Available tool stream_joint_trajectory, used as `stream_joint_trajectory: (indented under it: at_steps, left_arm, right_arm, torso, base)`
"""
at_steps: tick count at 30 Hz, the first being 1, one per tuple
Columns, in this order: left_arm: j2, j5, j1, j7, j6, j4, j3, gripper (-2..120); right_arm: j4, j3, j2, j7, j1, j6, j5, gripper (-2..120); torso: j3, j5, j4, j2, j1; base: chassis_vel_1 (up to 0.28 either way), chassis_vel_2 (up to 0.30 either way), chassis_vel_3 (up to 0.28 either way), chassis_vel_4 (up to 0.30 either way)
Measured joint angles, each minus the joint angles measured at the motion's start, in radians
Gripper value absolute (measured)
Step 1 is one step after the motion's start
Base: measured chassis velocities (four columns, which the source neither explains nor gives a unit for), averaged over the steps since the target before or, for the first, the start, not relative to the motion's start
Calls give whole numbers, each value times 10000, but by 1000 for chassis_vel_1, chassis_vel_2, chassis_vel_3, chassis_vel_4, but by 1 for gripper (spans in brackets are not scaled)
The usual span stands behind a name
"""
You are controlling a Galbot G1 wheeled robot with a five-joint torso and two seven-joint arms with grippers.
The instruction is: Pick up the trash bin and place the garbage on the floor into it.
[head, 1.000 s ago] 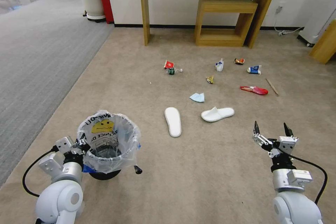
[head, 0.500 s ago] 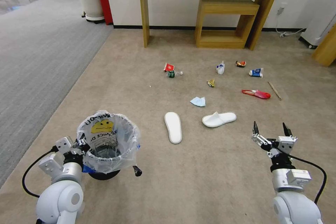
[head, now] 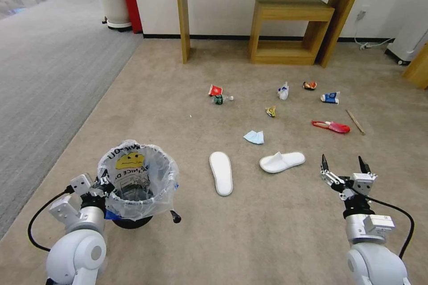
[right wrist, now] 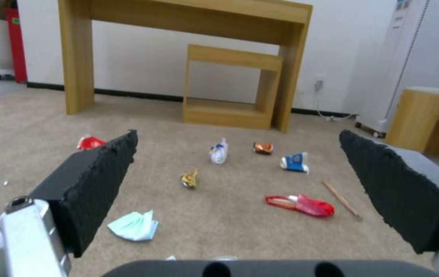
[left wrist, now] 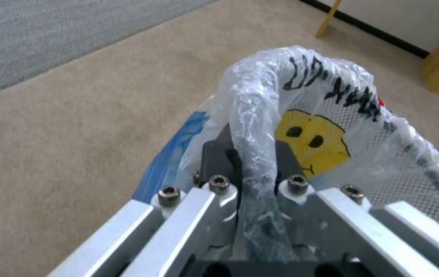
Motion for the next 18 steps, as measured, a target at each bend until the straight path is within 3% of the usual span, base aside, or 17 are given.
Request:
stream_joint_trajectory:
  at_steps: [18]
  left_arm:
    - [0,46,-8,2,-42,19,32,3]
  right_arm:
    - [16,8,-3,0,-25,-14,6,100]
  torso:
    - [0,1,1,0,0]
  base:
    - [-128,139,130,-137]
